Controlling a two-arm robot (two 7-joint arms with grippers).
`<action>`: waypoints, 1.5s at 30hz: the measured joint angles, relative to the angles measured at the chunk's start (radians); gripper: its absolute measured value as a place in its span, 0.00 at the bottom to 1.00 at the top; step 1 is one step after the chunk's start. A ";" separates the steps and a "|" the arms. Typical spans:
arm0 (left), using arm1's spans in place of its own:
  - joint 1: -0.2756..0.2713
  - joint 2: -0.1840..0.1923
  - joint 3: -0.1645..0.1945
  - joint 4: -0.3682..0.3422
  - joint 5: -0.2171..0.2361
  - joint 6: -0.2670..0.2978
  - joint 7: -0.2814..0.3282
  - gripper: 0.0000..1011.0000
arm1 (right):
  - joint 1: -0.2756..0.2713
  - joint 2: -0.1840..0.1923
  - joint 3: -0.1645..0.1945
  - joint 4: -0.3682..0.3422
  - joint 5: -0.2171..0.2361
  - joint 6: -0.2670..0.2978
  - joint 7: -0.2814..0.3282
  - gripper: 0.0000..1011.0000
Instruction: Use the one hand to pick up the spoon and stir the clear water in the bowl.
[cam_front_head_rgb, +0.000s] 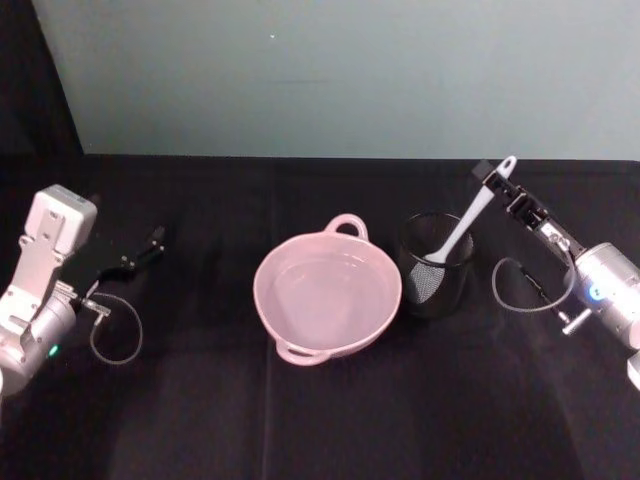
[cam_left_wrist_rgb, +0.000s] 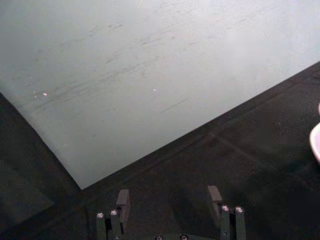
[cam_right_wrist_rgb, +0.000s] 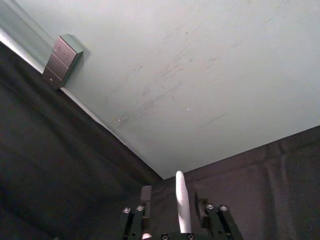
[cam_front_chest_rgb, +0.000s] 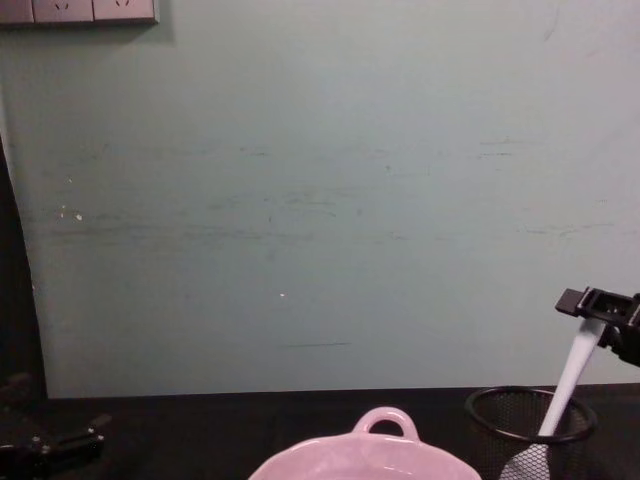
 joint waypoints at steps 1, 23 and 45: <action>0.000 0.000 0.000 0.000 0.000 0.000 0.000 1.00 | 0.003 0.002 -0.004 -0.001 0.001 -0.002 -0.002 0.54; 0.000 0.000 0.000 0.000 0.000 0.000 0.000 1.00 | 0.005 0.054 -0.063 -0.077 -0.099 -0.081 -0.037 0.12; 0.000 0.000 0.000 0.000 0.000 0.000 0.000 1.00 | 0.030 0.187 -0.062 -0.387 -0.328 0.008 -0.075 0.12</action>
